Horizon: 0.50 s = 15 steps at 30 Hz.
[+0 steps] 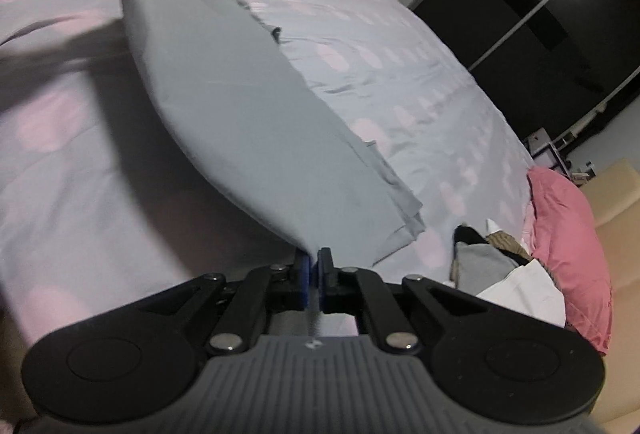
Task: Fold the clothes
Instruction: 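Grasp the folded grey shirt edge with both grippers and fold it over again, then open both grippers and release the folded shirt onto the bed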
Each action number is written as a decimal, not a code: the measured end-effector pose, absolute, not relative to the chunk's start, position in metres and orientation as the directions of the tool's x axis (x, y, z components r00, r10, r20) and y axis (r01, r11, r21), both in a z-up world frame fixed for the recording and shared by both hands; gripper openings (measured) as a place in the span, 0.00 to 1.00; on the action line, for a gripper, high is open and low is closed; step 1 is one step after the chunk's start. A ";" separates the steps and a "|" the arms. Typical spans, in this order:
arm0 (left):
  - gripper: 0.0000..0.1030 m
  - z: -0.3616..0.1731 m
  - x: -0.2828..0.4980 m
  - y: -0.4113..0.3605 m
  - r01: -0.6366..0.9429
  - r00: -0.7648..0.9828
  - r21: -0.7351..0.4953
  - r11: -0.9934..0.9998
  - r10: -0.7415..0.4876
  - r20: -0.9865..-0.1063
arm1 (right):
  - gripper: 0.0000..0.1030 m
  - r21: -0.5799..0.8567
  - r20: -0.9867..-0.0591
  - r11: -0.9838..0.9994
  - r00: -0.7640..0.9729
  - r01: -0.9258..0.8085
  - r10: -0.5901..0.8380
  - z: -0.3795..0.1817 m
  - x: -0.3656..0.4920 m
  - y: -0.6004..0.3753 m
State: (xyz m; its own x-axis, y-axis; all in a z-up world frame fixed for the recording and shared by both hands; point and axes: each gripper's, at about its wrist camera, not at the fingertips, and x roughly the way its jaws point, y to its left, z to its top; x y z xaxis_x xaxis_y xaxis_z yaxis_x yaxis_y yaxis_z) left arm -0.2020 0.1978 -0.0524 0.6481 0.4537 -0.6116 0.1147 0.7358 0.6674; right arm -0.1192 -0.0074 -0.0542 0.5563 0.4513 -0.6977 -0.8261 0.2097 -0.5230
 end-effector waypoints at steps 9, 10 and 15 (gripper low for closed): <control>0.03 -0.070 -0.213 0.188 0.184 0.553 0.599 0.779 0.422 -0.719 | 0.05 -0.483 -0.763 0.100 0.475 -0.870 0.438 -0.068 -0.147 -0.026; 0.03 -0.075 -0.212 0.188 0.193 0.529 0.586 0.787 0.420 -0.737 | 0.05 -0.476 -0.772 0.095 0.467 -0.875 0.432 -0.071 -0.146 -0.026; 0.12 -0.080 -0.212 0.189 0.226 0.460 0.519 0.824 0.379 -0.803 | 0.07 -0.452 -0.806 0.041 0.428 -0.891 0.408 -0.081 -0.151 -0.026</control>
